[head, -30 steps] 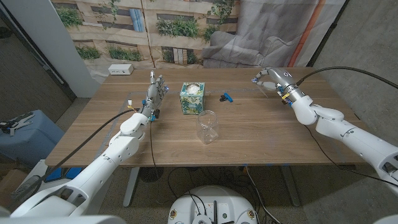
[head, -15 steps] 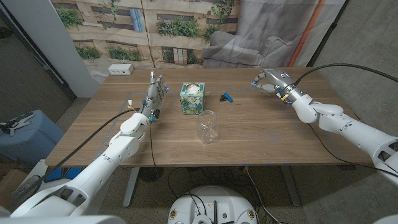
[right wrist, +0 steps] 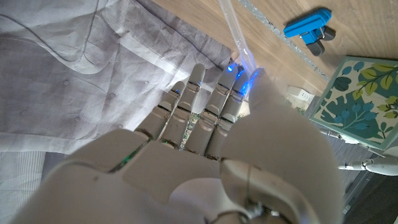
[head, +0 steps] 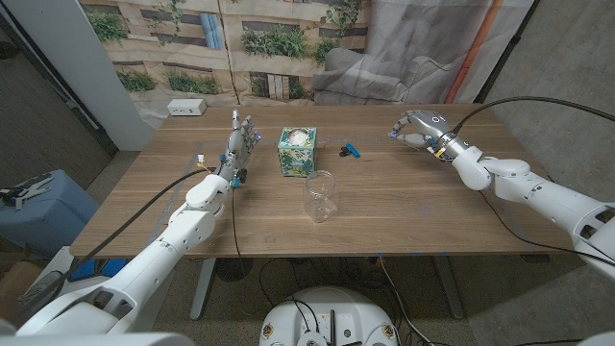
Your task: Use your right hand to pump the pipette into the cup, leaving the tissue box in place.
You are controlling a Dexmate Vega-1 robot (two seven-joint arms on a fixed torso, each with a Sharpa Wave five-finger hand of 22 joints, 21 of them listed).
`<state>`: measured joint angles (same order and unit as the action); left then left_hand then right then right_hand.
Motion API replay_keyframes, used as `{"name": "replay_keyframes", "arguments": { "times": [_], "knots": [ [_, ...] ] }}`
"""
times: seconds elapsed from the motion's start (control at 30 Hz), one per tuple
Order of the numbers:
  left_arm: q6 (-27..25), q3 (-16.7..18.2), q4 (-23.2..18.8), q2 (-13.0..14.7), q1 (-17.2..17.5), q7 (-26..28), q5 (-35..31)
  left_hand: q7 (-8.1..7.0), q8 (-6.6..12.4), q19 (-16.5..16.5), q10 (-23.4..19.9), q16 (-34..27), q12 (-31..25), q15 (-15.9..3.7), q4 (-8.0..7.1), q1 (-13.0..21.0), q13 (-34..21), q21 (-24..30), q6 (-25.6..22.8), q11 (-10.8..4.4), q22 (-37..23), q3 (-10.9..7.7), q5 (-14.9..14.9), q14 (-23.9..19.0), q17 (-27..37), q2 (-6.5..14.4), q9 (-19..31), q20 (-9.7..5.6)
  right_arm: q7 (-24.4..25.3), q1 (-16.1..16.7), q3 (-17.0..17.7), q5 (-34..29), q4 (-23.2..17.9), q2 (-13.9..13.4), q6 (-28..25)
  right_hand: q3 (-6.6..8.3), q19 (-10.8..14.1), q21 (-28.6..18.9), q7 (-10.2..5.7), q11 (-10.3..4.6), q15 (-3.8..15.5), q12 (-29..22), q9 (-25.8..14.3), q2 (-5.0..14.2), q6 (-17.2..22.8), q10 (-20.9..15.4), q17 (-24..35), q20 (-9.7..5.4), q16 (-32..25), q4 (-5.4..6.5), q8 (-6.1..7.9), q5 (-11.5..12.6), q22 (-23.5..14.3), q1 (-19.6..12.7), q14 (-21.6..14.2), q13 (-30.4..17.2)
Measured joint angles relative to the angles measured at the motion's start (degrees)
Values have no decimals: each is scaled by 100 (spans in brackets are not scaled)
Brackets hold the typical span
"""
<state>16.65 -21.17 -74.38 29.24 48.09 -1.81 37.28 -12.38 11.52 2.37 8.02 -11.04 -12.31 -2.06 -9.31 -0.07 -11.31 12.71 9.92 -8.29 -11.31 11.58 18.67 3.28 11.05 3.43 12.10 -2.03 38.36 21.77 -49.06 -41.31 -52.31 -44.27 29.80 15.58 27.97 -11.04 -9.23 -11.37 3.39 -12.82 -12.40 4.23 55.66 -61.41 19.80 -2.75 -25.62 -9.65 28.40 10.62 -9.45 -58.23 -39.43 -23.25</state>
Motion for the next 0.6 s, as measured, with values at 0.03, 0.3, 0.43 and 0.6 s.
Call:
{"name": "replay_keyframes", "arguments": {
  "times": [0.03, 0.3, 0.43, 0.6],
  "knots": [
    [0, 0, 0, 0, 0, 0, 0, 0, 0, 0, 0, 0, 0, 0, 0, 0, 0, 0, 0, 0, 0, 0, 0, 0, 0, 0, 0, 0, 1, -9, -14, -4, 14, 0, -2, 0, 0, 0, -9, 0, 0, 0, 0, 0, -9, 0, 0, 0, 0, 0, 0, 0, 0, 0, 0, 0],
    [0, 0, 2, 1, 0, -2, 0, 0, 0, 0, 0, 0, 0, 0, 0, 0, 0, 0, 0, 0, 0, 0, 0, 0, 0, 0, 0, 0, -16, -119, -187, -15, 204, 25, -28, 16, 0, 0, -9, 0, 0, 0, 1, 0, -9, 0, 0, 0, 20, 16, 22, 0, 0, -3, 0, 0],
    [1, 0, 3, 1, 0, -3, 0, 0, 0, 0, 0, 0, 0, 0, 0, 0, 0, 0, 0, 0, 0, 0, 0, 0, 0, 0, 0, 0, -37, -177, -276, -19, 309, 49, -30, 16, 0, 0, -8, 0, 0, 0, 2, -42, -9, 0, 0, 0, 20, 16, 22, -3, 0, -123, 0, 0],
    [1, 0, 3, 2, 0, -3, 0, 0, 0, 0, 0, 0, 0, 0, 0, 0, 0, 0, 0, 0, 0, 0, 0, 0, 0, 0, 0, 0, -63, -223, -354, -19, 401, 73, -31, 15, 0, 0, -40, -32, 0, 0, 2, -43, -41, 32, 0, 0, 42, 16, 22, -3, 0, -121, 0, 0]
  ]
}}
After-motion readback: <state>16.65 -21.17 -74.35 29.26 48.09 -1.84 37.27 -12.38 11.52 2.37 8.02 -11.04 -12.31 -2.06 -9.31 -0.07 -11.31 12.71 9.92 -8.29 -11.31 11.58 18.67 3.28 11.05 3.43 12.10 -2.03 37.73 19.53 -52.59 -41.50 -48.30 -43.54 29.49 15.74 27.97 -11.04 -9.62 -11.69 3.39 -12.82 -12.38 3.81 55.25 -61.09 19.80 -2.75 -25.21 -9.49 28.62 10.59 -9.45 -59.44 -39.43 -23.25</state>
